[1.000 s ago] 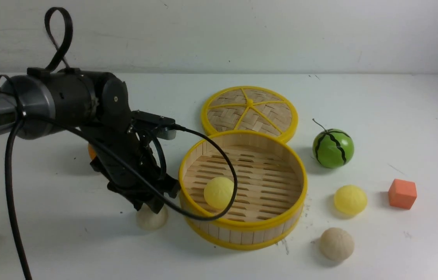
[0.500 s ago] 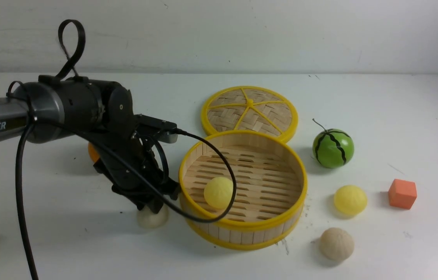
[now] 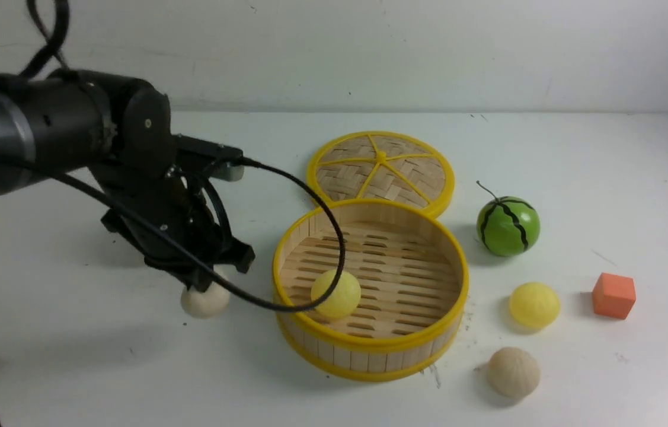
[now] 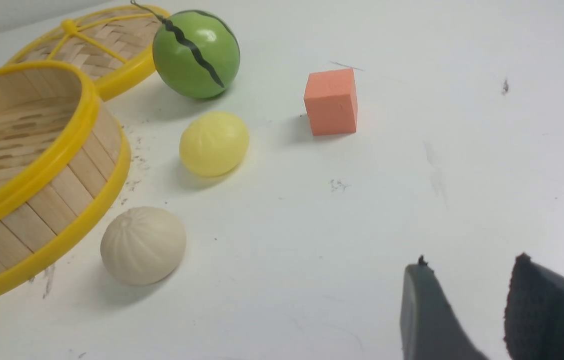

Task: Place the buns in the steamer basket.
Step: Use the left arm to put the steamed stuffed bun into the steamer

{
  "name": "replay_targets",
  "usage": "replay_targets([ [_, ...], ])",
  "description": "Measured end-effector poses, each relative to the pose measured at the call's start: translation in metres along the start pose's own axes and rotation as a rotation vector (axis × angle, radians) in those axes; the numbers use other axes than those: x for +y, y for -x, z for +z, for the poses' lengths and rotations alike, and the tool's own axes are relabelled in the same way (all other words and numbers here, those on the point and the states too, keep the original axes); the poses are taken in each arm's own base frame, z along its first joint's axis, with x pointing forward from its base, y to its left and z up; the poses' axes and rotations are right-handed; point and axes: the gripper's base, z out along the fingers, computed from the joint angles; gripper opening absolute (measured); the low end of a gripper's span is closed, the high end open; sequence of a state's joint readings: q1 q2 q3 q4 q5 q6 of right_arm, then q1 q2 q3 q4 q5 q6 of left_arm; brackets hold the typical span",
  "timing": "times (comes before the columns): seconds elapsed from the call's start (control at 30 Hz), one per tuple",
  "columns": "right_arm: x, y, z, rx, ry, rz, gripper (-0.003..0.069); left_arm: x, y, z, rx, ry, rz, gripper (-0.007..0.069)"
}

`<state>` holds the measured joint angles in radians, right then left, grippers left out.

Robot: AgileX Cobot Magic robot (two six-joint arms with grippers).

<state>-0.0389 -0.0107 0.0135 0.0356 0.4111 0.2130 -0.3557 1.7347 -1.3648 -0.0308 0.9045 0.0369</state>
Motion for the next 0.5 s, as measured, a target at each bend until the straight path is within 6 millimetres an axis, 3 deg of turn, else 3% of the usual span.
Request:
replay_targets([
  [0.1,0.000,0.000,0.000,0.000,0.000,0.000,0.0241,-0.016,0.016,-0.021,-0.107,-0.036,0.021,-0.0011],
  [0.2,0.000,0.000,0.000,0.000,0.000,0.000,0.0241,-0.041,0.039,-0.020,-0.160,-0.071,0.086,-0.0011],
  [0.33,0.000,0.000,0.000,0.000,0.000,0.000,0.0241,-0.064,0.063,0.004,-0.163,-0.095,0.141,-0.0011],
  [0.37,0.000,0.000,0.000,0.000,0.000,0.000,0.0241,-0.070,0.077,0.017,-0.173,-0.102,0.149,-0.0011],
  [0.5,0.000,0.000,0.000,0.000,0.000,0.000,0.0241,-0.070,0.097,0.054,-0.156,-0.068,0.155,-0.0004],
])
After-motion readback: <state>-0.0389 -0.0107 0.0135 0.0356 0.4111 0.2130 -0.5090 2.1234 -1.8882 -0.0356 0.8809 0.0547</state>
